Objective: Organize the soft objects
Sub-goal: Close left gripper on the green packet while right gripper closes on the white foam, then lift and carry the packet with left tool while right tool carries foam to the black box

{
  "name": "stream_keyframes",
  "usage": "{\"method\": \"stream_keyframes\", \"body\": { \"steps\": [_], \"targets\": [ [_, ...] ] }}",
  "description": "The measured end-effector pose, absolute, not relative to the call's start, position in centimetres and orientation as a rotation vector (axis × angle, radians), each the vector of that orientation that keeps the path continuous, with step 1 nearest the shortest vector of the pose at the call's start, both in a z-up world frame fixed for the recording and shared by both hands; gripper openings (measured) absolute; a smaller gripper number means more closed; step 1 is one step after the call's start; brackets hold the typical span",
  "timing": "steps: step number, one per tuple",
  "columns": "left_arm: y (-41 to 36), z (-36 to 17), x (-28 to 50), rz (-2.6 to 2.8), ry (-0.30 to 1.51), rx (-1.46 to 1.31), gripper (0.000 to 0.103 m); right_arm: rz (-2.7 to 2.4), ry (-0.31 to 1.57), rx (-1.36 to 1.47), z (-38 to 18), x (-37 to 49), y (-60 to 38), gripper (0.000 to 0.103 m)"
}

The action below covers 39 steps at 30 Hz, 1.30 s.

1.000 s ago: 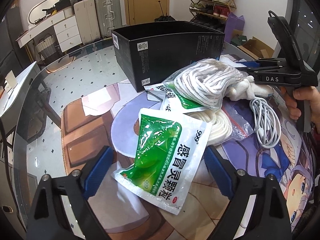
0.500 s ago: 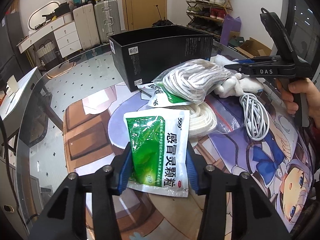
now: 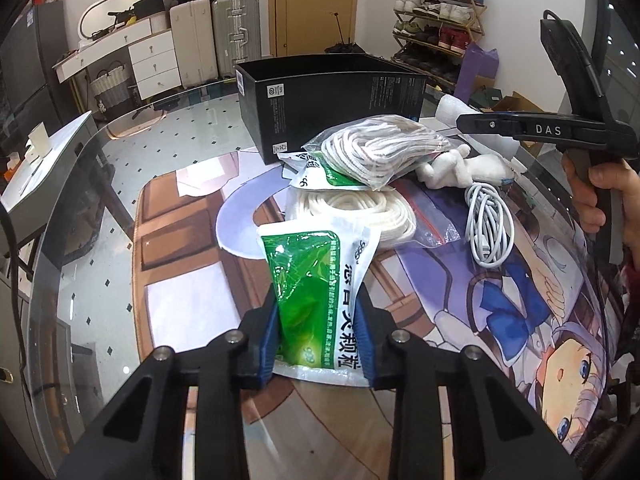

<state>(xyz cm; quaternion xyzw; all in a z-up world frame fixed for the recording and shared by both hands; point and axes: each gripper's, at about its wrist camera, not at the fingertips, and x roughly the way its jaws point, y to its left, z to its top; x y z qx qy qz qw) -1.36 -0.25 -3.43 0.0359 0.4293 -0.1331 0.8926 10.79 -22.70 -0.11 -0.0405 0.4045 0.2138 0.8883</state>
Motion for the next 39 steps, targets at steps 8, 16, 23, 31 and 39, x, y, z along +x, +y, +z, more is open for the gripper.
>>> {"method": "stream_keyframes", "body": {
  "steps": [8,16,23,31,39],
  "targets": [
    [0.0,-2.4,-2.1,-0.247,0.851,0.046,0.030,0.499,0.816,-0.100,1.2,8.9,-21.8,0.039],
    [-0.8,-0.3,-1.0,-0.225,0.807,0.057,0.030,0.535,0.798,-0.109,1.7,7.8,-20.4,0.039],
    [-1.5,1.4,0.5,-0.210,0.764,0.061,0.030,0.540,0.780,-0.100,2.4,7.8,-20.2,0.039],
    [-1.9,3.1,2.5,-0.198,0.736,0.076,0.030,0.534,0.756,-0.106,3.7,8.2,-20.0,0.039],
    [-1.9,4.0,4.1,-0.195,0.721,0.080,0.030,0.515,0.733,-0.107,5.3,9.1,-20.1,0.039]
  ]
}}
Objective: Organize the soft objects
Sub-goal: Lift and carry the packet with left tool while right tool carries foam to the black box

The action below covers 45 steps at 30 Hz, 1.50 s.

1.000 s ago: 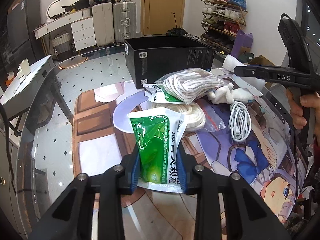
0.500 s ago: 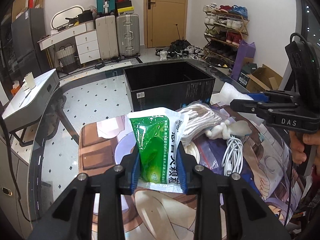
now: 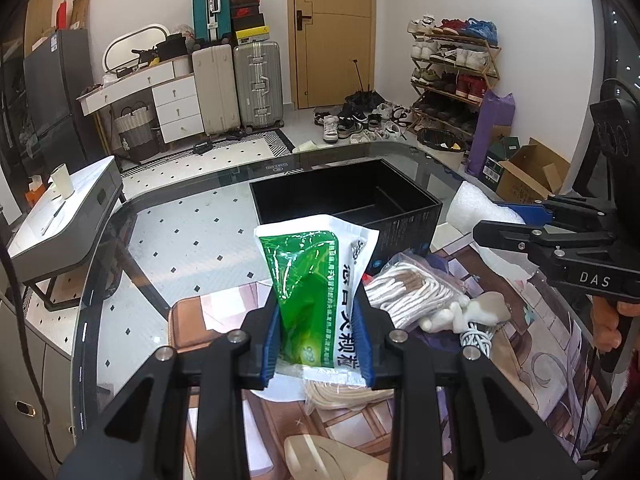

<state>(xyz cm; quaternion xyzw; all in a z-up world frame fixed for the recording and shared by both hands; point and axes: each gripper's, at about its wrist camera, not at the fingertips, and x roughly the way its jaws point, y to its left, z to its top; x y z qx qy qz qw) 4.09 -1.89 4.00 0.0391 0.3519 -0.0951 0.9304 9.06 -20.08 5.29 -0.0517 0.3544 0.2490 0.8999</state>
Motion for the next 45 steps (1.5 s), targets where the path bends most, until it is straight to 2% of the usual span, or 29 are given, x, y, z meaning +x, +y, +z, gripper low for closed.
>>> {"method": "stream_keyframes", "body": {
  "steps": [25,45],
  "targets": [
    [-2.2,7.0,9.7,-0.194,0.694,0.086,0.030,0.473,0.688,-0.102,10.6,14.6,-20.5,0.039],
    [-0.7,7.2,14.6,-0.183,0.708,0.059,0.030,0.502,0.704,-0.070,11.1,20.7,-18.1,0.039]
  ]
}}
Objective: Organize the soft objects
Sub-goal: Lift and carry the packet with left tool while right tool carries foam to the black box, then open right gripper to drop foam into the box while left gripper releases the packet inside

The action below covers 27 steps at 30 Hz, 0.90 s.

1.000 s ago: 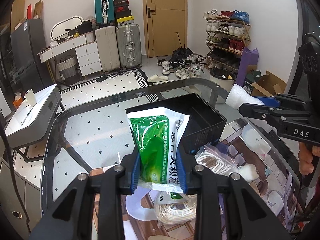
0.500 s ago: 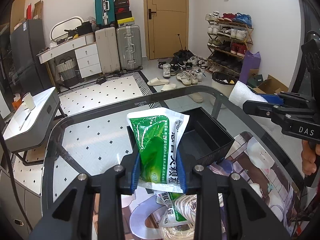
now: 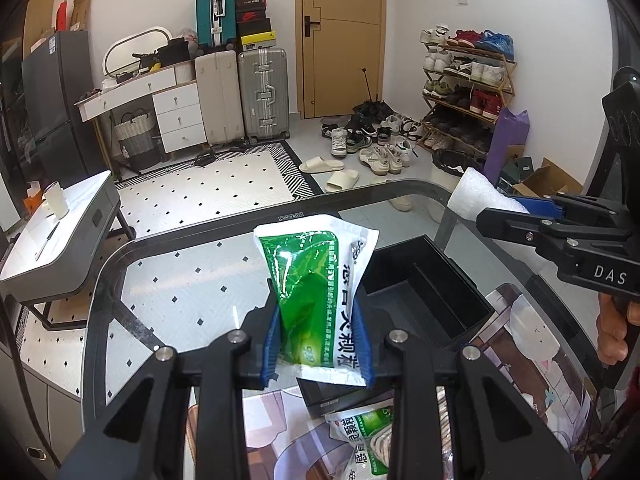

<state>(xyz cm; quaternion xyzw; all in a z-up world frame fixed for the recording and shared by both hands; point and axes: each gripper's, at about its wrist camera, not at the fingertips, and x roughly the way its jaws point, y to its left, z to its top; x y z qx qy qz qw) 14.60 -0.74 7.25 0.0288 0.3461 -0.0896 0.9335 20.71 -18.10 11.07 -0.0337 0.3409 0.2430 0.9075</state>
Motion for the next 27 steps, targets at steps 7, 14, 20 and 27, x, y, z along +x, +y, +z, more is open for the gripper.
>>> {"method": "stream_keyframes", "body": {
  "steps": [7,14,20,27],
  "targets": [
    [-0.9,6.3,16.0,-0.186,0.727,0.048,0.030,0.514,0.732,-0.065,9.7,22.3,-16.3,0.039],
    [-1.0,5.1,17.1,-0.192,0.749,0.036,0.030,0.517,0.762,-0.055,8.0,23.5,-15.4,0.039],
    [-1.3,4.3,18.1,-0.197,0.767,0.033,0.030,0.519,0.782,-0.039,6.6,24.1,-14.9,0.039],
    [-1.8,3.4,18.9,-0.207,0.790,0.033,0.030,0.519,0.808,-0.026,5.4,24.5,-14.5,0.039]
  ]
}}
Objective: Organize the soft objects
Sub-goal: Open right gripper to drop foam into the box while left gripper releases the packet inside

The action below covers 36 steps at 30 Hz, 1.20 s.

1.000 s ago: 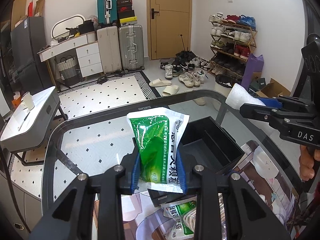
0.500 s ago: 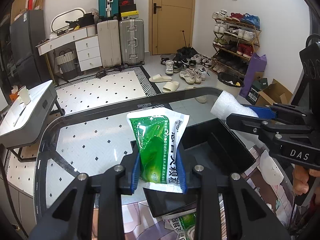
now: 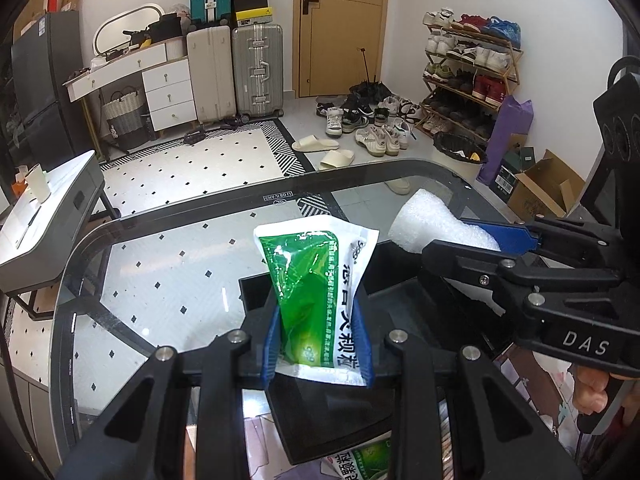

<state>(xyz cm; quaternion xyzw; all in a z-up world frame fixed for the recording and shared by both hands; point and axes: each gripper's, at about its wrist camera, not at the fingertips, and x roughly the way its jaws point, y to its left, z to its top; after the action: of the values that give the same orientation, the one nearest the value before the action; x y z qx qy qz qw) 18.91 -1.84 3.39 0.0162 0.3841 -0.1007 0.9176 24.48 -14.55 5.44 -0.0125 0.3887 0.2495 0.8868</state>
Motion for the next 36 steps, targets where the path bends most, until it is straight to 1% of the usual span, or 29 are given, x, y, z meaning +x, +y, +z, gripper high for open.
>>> {"method": "stream_keyframes", "body": {
  "steps": [19,24,26,27,28,32,34,35,36],
  "targets": [
    [-2.7,1.6,20.2,-0.226,0.886,0.033,0.030,0.515,0.882,-0.004,3.4,25.7,-14.1,0.039],
    [-3.0,1.3,20.0,-0.230,0.906,0.029,0.031,0.522,0.884,0.004,3.2,25.7,-14.2,0.040],
    [-2.9,1.4,19.9,-0.236,0.909,0.023,0.033,0.532,0.878,0.011,3.2,25.6,-14.3,0.045],
    [-2.9,1.4,19.9,-0.238,0.909,0.020,0.035,0.536,0.873,0.018,3.4,25.5,-14.4,0.051],
    [-2.8,1.5,19.8,-0.241,0.910,0.017,0.035,0.535,0.868,0.018,3.5,25.5,-14.4,0.053],
    [-2.9,1.6,19.4,-0.249,0.908,0.019,0.040,0.529,0.856,0.010,3.9,25.2,-14.7,0.055],
    [-2.9,1.7,19.1,-0.247,0.901,0.029,0.047,0.523,0.848,0.009,4.1,25.0,-15.0,0.061],
    [-2.8,1.9,18.9,-0.246,0.893,0.033,0.054,0.521,0.844,0.008,4.3,24.8,-15.1,0.062],
    [-2.8,2.1,18.7,-0.247,0.886,0.033,0.055,0.518,0.840,0.007,4.5,24.7,-15.2,0.065]
  ]
}}
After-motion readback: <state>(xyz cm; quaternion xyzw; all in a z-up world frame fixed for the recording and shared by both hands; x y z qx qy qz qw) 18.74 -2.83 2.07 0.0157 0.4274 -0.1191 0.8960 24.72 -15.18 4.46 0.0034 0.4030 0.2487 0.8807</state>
